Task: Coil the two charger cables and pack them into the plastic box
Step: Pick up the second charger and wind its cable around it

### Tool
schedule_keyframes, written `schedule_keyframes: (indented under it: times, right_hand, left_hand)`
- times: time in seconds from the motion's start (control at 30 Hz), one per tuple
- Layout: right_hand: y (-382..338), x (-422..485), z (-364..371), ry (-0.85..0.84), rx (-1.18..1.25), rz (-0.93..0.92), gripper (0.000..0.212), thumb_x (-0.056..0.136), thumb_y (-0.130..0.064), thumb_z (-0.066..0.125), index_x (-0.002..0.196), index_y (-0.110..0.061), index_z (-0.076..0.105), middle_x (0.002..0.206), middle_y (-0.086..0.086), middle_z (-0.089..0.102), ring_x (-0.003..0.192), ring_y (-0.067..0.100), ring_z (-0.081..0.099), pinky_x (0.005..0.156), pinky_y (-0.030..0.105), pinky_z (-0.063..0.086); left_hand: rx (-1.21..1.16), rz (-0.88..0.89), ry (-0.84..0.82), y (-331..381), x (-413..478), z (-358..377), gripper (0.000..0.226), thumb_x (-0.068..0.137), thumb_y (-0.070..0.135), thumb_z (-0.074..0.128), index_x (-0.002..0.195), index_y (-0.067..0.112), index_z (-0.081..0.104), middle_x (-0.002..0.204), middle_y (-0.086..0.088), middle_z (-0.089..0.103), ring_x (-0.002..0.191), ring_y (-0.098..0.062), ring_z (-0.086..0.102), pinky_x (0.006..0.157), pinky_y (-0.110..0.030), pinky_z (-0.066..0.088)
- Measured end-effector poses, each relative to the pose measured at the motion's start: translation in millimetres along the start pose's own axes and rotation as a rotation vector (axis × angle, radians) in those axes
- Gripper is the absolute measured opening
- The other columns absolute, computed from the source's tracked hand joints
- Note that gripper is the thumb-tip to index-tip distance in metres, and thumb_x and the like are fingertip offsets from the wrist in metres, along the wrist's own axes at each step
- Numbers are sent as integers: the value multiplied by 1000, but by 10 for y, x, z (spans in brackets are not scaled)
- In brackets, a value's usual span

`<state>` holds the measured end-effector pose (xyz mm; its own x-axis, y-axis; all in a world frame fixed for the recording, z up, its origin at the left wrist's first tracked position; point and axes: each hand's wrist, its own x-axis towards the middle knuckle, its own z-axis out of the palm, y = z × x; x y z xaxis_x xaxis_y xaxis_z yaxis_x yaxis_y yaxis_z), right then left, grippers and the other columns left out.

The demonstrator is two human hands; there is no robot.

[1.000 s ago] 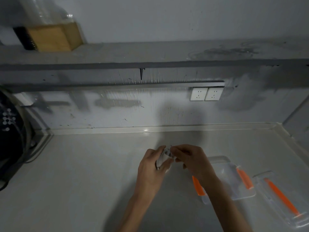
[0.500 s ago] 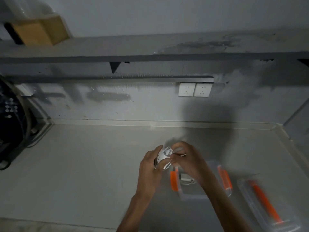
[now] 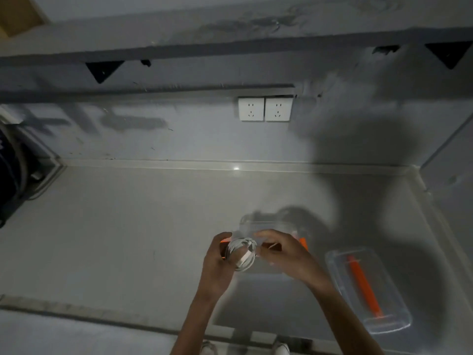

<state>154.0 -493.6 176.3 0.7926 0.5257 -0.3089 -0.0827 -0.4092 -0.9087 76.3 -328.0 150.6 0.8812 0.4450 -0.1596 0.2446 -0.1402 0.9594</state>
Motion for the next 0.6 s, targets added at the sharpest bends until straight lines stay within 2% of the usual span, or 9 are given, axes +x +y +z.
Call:
schedule_keyframes:
  times: [0.07, 0.17, 0.23, 0.3, 0.33, 0.4, 0.5, 0.57, 0.6]
  right_hand:
    - [173, -44, 11, -47, 198, 55, 28, 88, -22, 71, 115, -25, 66, 88, -4, 67, 72, 3, 65, 67, 21, 56]
    - [343, -126, 137, -65, 358, 123, 29, 89, -30, 70, 117, -33, 64, 106, 5, 71, 85, 16, 72, 71, 27, 59]
    - [376, -144, 241, -117, 340, 90, 30, 90, -27, 68, 120, -29, 63, 109, 6, 72, 91, 18, 72, 72, 27, 59]
    - [383, -125, 334, -111, 293, 43, 30, 89, -20, 69, 119, -19, 66, 104, 6, 74, 90, 16, 71, 75, 28, 58]
    - [379, -110, 369, -81, 284, 31, 31, 88, -17, 71, 119, -15, 67, 103, 6, 75, 91, 15, 72, 77, 29, 59]
    - [345, -71, 441, -13, 277, 5, 33, 84, -8, 72, 117, -14, 69, 104, 5, 76, 95, 15, 73, 83, 30, 60]
    - [281, 17, 540, 93, 247, -16, 31, 83, 1, 71, 110, -14, 74, 102, 4, 78, 97, 14, 73, 85, 26, 58]
    - [257, 64, 572, 135, 353, 22, 31, 83, 5, 69, 111, -7, 73, 106, 10, 77, 102, 21, 72, 91, 32, 57]
    - [249, 88, 573, 151, 412, 47, 31, 85, 5, 67, 114, -5, 71, 109, 13, 75, 105, 26, 71, 94, 36, 57]
  left_hand:
    - [-40, -22, -35, -95, -42, 21, 17, 86, 8, 72, 95, 19, 64, 84, 3, 72, 74, -8, 65, 65, -14, 50]
    - [-37, -39, -103, -192, -105, 32, 11, 86, 11, 66, 93, 19, 68, 83, 4, 71, 74, -8, 63, 66, -21, 49]
    - [-15, -15, -156, -226, -112, 33, 16, 85, 4, 64, 98, 12, 67, 92, -2, 71, 82, -10, 65, 74, -23, 51]
    - [6, 10, -189, -237, -103, 24, 21, 86, -5, 63, 99, 11, 66, 94, 5, 72, 88, -9, 67, 77, -19, 51]
    - [6, 28, -189, -227, -99, 23, 20, 86, -3, 64, 98, 13, 66, 92, 9, 73, 87, -6, 67, 76, -16, 51]
    - [-16, 54, -176, -211, -89, 15, 13, 85, 17, 63, 98, 20, 65, 91, 15, 73, 86, -3, 68, 75, -14, 51]
    - [-53, 14, -160, -236, -8, -41, 36, 77, 45, 60, 109, 28, 65, 103, 14, 72, 96, -2, 68, 77, -13, 52]
    - [-112, -54, -180, -312, 110, -101, 50, 79, 42, 66, 124, 24, 57, 115, 9, 69, 104, -5, 67, 86, -20, 54]
    - [-169, -103, -178, -361, 183, -127, 46, 83, 30, 70, 125, 20, 55, 116, 5, 69, 103, -9, 69, 87, -26, 56]
